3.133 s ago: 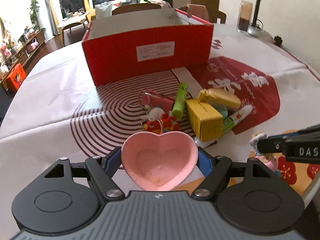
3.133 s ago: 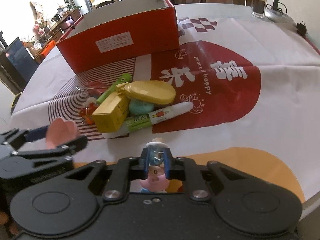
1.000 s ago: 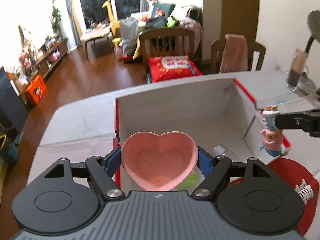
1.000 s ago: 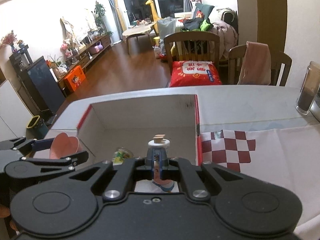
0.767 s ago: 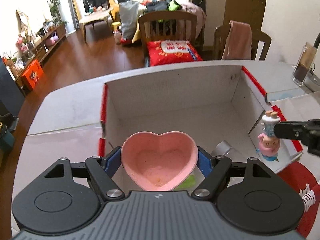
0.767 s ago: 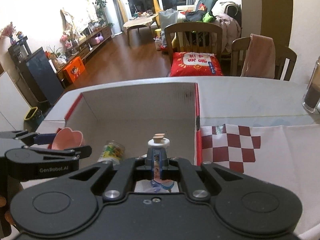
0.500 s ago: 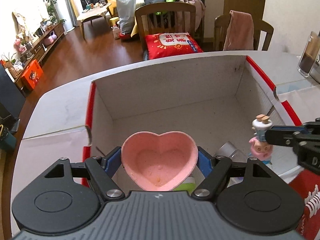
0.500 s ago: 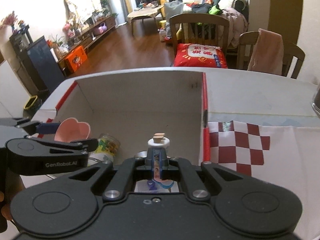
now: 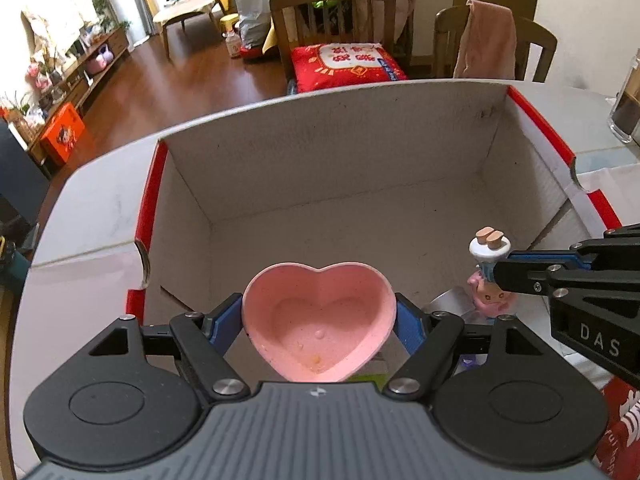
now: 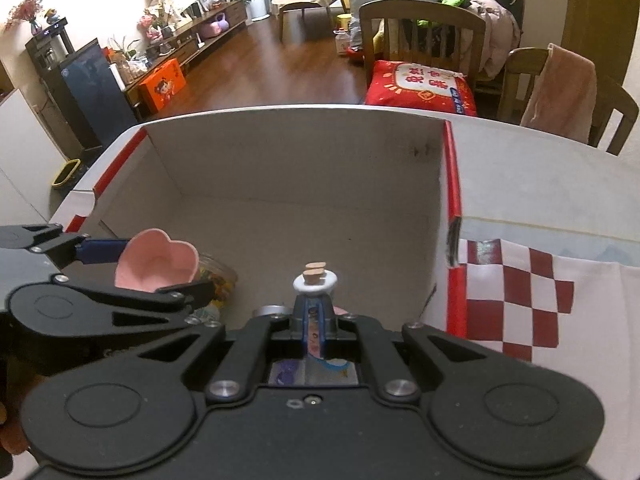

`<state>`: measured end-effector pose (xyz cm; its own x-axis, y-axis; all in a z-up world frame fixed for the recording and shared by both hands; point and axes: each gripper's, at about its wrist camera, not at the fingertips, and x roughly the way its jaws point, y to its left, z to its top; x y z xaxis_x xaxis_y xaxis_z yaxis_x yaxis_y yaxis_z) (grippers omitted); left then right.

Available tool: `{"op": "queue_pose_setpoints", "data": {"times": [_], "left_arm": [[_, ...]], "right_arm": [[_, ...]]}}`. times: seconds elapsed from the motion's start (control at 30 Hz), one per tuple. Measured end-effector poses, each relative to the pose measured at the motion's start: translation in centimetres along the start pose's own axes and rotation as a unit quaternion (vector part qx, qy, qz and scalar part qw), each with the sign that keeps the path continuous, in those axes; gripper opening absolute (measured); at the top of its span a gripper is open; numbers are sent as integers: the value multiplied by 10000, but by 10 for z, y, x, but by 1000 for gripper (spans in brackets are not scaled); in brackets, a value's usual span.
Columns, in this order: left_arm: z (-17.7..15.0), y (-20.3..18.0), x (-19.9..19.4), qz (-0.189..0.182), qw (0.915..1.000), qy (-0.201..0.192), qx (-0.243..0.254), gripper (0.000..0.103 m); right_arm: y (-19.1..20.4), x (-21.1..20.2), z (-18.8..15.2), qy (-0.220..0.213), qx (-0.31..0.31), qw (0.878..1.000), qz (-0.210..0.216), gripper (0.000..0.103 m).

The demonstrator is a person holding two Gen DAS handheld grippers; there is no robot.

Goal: Organize rigid objects
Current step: 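Carry heart dish and pig figurine into the red box and release both, then lift both tools out of the box back toward the remaining pile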

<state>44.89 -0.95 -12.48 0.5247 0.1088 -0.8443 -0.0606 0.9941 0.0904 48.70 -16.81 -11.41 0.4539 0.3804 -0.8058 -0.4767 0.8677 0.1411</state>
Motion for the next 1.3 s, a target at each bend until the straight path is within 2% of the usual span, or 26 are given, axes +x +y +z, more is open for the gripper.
{"op": "queue_pose_setpoints", "data": {"times": [0.13, 0.2, 0.67, 1.3], "left_arm": [[1, 2, 3, -17, 9999, 109, -106, 78], [2, 1, 3, -13, 9999, 104, -101, 78], [-2, 8, -5, -105, 9990, 163, -400, 78], [-18, 15, -62, -211, 9982, -318, -472, 78]], "right_arm": [[3, 2, 3, 3, -113, 9999, 37, 12], [3, 3, 5, 9, -136, 9999, 6, 19], [0, -14, 2, -84, -25, 9998, 191, 40], [17, -70, -12, -557, -41, 9983, 162, 54]]}}
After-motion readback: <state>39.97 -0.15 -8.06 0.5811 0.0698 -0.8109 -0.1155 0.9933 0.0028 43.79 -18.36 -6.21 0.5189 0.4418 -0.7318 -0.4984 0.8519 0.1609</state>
